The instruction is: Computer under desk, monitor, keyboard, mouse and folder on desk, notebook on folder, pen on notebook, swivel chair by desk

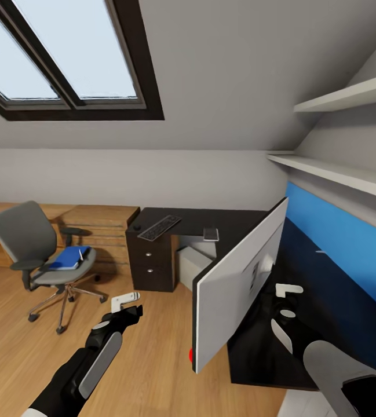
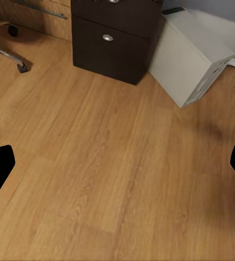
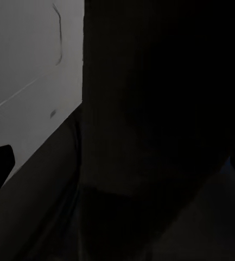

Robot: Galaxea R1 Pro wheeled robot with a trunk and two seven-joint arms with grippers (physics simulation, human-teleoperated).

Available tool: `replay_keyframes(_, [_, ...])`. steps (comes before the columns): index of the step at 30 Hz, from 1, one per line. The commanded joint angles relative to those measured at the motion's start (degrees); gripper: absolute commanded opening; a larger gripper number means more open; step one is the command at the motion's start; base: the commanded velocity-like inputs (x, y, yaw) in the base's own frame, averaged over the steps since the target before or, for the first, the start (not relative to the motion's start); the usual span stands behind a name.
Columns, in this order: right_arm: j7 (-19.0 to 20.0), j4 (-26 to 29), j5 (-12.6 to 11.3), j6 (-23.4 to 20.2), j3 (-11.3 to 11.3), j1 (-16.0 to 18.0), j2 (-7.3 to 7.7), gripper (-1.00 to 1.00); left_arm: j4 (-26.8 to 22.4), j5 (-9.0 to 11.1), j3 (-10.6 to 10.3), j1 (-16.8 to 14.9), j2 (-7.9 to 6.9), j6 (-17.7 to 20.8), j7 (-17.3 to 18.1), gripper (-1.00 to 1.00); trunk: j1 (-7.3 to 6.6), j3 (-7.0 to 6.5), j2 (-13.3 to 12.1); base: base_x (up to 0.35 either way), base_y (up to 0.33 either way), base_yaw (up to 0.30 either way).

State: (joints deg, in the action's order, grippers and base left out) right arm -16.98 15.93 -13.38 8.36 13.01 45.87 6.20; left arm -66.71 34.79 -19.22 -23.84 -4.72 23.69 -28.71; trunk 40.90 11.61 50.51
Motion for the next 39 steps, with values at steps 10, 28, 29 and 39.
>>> replay_keyframes(10, [-0.25,0.01,-0.59,0.25,0.49,0.05,0.04,1.0,-0.09,0.54,-0.21,-0.07,-0.2,0.05,-0.56,1.0,0.02,0.09,0.06,0.045,-0.032,0.0])
replay_keyframes(28, [-0.33,0.07,-0.56,0.13,0.52,0.03,0.01,-1.0,-0.09,0.55,-0.21,-0.07,-0.2,0.08,-0.56,1.0,0.02,0.09,0.06,0.001,0.0,0.0])
replay_keyframes(29, [-0.33,0.07,-0.53,0.1,0.53,0.05,-0.02,-1.0,-0.09,0.55,-0.21,-0.07,-0.2,0.06,-0.56,1.0,0.02,0.09,0.06,0.0,0.0,0.0])
replay_keyframes(39, [-0.33,0.0,-0.47,0.07,0.53,0.05,-0.04,-1.0,-0.09,0.55,-0.21,-0.07,-0.2,0.09,-0.56,1.0,0.02,0.09,0.06,-0.056,-0.202,0.0])
